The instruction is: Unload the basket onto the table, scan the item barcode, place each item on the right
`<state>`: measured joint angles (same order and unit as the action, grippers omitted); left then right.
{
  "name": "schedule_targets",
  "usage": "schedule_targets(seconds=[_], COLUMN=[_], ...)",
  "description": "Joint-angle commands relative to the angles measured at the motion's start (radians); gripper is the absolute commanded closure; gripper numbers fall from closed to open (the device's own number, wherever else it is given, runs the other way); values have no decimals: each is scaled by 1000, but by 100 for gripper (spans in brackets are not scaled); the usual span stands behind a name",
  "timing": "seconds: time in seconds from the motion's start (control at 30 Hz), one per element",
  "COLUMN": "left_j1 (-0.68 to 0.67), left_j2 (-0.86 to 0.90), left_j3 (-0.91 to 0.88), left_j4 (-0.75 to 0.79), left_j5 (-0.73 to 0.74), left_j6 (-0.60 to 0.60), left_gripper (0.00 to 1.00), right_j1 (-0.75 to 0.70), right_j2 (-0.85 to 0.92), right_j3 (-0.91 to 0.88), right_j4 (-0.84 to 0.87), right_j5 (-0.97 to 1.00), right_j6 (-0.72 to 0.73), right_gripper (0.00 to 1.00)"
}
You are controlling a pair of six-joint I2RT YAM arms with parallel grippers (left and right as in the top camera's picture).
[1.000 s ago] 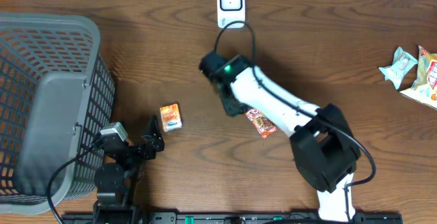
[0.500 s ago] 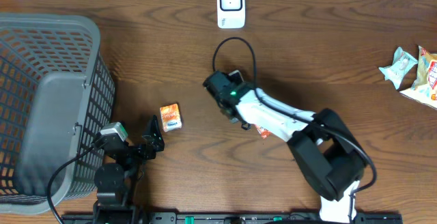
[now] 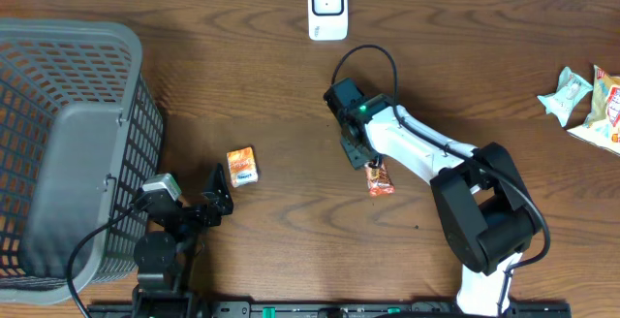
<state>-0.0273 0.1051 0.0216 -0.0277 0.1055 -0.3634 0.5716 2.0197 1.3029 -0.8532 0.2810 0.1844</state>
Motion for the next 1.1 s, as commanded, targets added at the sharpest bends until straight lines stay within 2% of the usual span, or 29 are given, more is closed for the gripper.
schedule_targets(seconds=[0.0,0.13,0.2,0.43,0.57,0.7,0.93,1.0,1.07], left_j1=[5,5,5,5,5,5,5,5,5], left_j2=[0,0,0,0,0,0,0,0,0], left_j3=[-18,-18,-18,-18,-18,-18,-18,-18,-18], left_j4=[-32,-32,-32,-32,-32,-32,-32,-32,-32], left_j5=[9,10,10,9,9,10,9,9,9], left_j6=[-8,-9,-9,-8,-8,-9,-9,-8,-9], left_gripper=[2,2,2,2,2,2,2,2,2], right_j1=[19,42,56,63,35,13,8,7,3], right_j2=[150,142,142,145,156,214,322,297,252], right_j3=[-61,-53,-77,-116,-116,-116,-95,-69,-31], right_j4=[-108,-153,-122,-6,14,28,-46,-80,-112], right_j5=[-44,-58,-48,70,41,-60,-230,-276,-399], right_j6=[113,180,197,196,169,113,20,3,-92], right_gripper=[36,41,44,48,52,63,97,99,99])
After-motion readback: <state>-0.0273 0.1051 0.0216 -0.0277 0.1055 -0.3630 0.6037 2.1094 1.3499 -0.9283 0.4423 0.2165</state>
